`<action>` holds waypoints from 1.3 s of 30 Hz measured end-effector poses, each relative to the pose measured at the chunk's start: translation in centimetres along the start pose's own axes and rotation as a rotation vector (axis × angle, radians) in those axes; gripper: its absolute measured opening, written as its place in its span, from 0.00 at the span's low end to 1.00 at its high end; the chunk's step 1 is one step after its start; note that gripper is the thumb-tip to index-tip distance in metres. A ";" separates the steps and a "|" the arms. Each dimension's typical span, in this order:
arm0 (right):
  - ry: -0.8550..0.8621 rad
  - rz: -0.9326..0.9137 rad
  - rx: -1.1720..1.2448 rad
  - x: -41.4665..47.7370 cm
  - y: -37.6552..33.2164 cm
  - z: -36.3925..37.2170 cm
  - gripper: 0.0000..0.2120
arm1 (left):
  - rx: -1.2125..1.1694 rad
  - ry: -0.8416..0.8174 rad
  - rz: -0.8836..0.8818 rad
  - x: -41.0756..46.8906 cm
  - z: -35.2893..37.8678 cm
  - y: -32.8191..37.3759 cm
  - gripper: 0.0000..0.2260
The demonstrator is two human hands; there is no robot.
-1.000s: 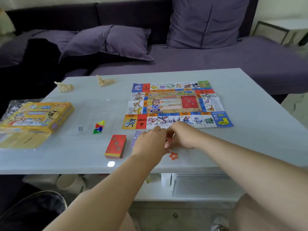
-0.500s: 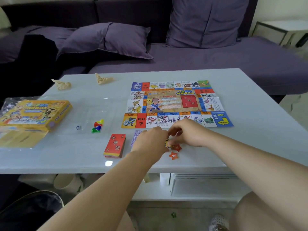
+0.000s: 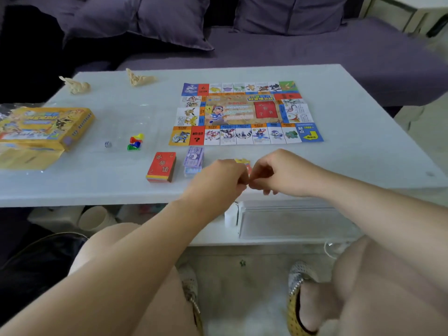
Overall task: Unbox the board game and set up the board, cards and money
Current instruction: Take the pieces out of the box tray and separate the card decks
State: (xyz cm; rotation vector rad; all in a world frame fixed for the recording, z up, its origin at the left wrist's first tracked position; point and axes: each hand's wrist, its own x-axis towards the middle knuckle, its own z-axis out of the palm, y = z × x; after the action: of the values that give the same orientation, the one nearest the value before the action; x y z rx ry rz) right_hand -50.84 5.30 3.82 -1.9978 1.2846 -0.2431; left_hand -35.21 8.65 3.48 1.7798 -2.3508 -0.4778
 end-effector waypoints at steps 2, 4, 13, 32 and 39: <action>-0.114 0.058 -0.005 -1.6 0.3 1.2 0.06 | -0.028 -0.060 -0.009 -1.1 1.4 0.1 0.07; -0.231 0.134 0.004 -2.5 1.0 2.8 0.06 | -0.031 -0.186 -0.011 -1.6 3.0 0.1 0.07; -0.478 0.377 -0.123 -0.6 8.1 11.6 0.10 | -0.084 -0.587 -0.244 -0.1 13.2 -3.2 0.09; -0.188 0.556 -0.057 6.1 25.1 29.2 0.06 | -0.446 -0.387 -0.696 0.3 32.7 -9.5 0.14; -0.154 0.488 -0.232 7.2 28.0 34.5 0.09 | -0.468 -0.396 -0.696 0.5 36.0 -11.6 0.15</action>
State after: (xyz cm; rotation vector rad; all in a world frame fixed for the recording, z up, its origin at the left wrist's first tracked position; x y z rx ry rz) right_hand -49.44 9.28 -41.02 -1.7724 1.7059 0.2995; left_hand -36.01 11.05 -34.25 2.3460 -1.5116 -1.4425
